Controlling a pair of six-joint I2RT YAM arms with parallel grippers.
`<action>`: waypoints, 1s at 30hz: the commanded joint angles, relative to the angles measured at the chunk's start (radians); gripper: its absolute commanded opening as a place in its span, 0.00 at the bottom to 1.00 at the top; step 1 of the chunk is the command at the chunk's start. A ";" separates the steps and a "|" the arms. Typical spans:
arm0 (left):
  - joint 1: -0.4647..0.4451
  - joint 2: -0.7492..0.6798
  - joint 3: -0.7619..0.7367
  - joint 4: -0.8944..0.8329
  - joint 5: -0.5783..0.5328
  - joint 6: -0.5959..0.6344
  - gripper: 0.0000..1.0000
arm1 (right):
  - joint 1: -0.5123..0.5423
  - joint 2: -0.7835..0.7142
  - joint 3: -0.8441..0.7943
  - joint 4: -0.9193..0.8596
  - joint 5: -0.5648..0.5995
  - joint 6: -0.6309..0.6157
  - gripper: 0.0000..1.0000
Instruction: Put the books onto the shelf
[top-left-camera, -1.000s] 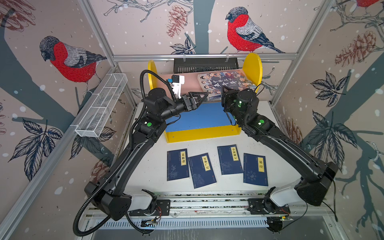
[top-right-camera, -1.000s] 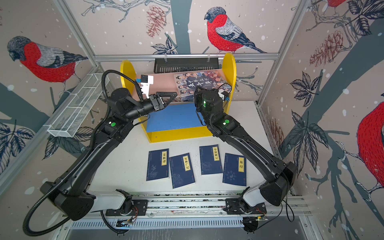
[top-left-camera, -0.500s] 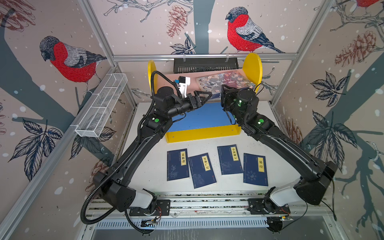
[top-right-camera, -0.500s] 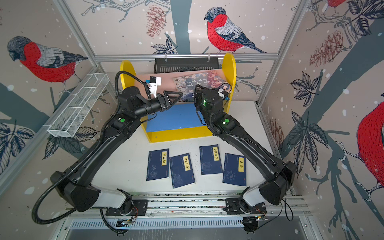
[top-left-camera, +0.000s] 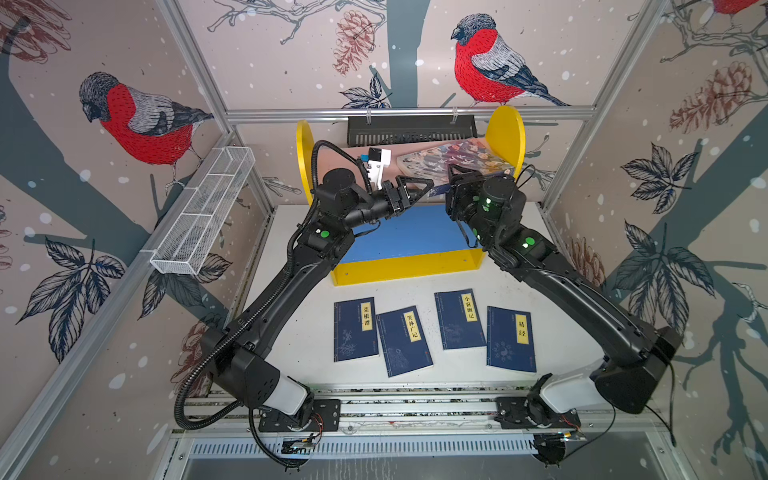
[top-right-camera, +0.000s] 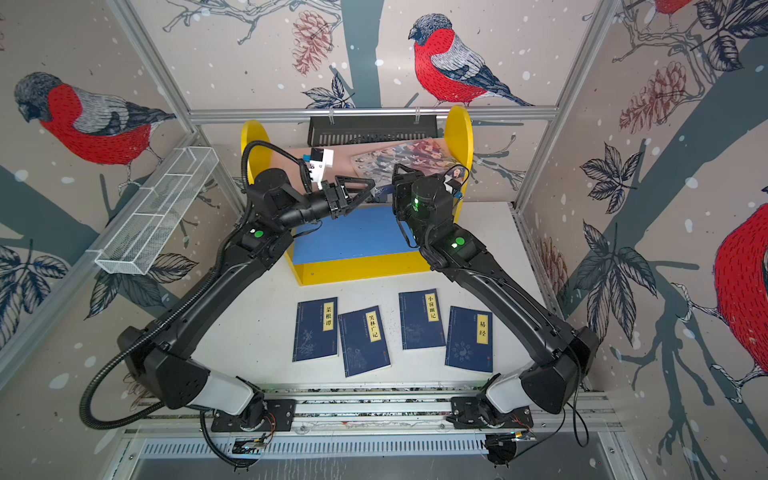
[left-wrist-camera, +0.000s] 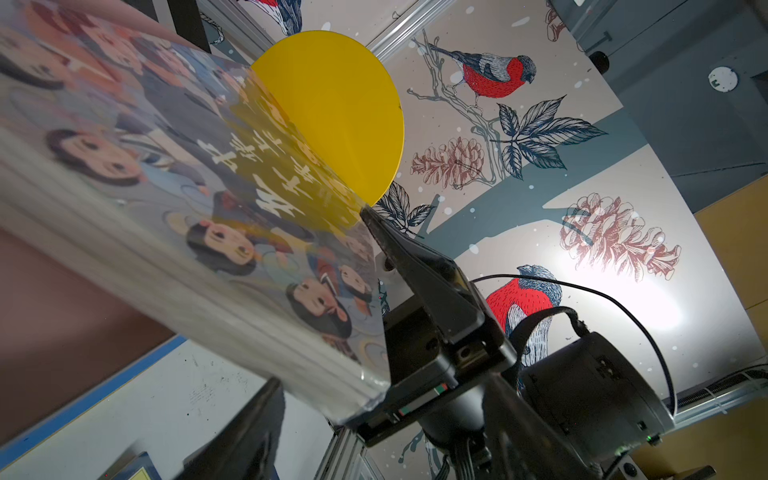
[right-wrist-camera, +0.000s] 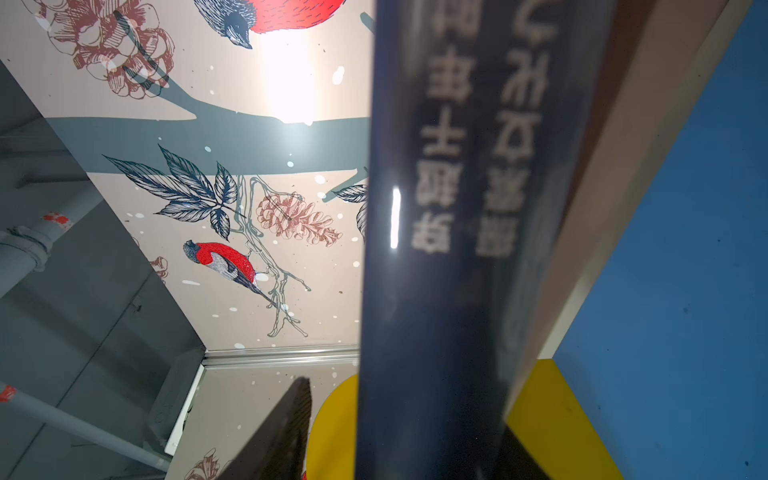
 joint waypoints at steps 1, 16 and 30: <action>-0.002 0.002 0.022 0.081 -0.001 0.001 0.76 | 0.002 -0.022 -0.013 0.042 -0.044 0.023 0.59; 0.001 -0.009 0.041 0.000 -0.052 0.086 0.75 | 0.002 -0.083 -0.070 -0.002 -0.090 0.035 0.66; 0.023 -0.079 0.025 -0.066 -0.074 0.159 0.75 | 0.007 -0.080 -0.092 0.020 -0.137 0.043 0.50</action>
